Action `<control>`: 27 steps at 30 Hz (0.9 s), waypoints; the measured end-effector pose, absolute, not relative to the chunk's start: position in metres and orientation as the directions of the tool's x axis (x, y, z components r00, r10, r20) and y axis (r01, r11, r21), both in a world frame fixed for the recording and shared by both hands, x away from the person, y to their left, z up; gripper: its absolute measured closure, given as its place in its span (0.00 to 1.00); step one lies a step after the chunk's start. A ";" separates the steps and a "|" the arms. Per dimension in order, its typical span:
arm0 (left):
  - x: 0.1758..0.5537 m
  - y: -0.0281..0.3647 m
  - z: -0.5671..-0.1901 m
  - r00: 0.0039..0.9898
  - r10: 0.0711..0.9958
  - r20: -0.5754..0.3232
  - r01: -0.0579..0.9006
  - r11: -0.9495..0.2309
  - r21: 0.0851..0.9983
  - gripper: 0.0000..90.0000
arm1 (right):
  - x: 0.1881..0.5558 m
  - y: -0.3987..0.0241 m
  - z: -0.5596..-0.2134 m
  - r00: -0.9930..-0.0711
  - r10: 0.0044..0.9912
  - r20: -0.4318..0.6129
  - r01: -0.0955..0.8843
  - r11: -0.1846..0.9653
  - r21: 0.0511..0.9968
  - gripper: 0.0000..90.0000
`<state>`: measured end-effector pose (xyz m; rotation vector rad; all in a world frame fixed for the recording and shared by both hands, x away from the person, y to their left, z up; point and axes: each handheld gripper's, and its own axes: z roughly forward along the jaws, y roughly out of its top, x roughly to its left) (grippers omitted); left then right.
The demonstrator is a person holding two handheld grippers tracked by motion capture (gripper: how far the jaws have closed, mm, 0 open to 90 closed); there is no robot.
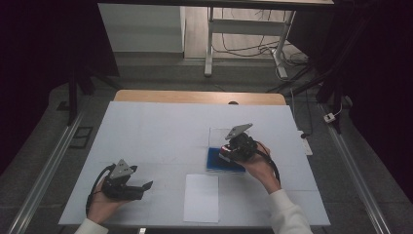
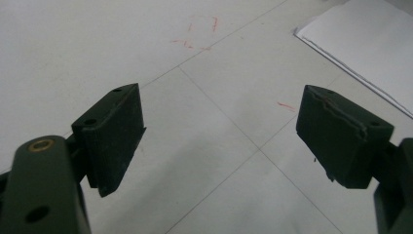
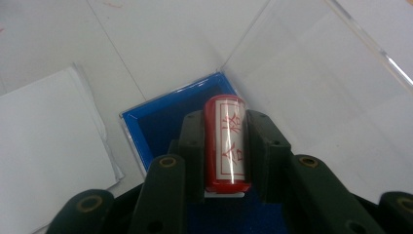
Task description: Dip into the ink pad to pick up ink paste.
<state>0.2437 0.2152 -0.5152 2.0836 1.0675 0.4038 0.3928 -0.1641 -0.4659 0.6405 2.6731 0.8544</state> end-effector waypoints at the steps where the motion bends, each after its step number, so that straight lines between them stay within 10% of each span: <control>1: 0.244 0.215 -0.515 0.603 0.796 -0.053 0.561 -0.375 0.738 0.20 | 0.393 -0.164 -0.466 -0.867 0.485 -0.113 0.332 0.732 0.595 0.77; 27: 0.244 0.215 -0.516 0.605 0.794 -0.052 0.561 -0.379 0.736 0.20 | 0.394 -0.158 -0.472 -0.857 0.501 -0.117 0.369 0.757 0.539 0.77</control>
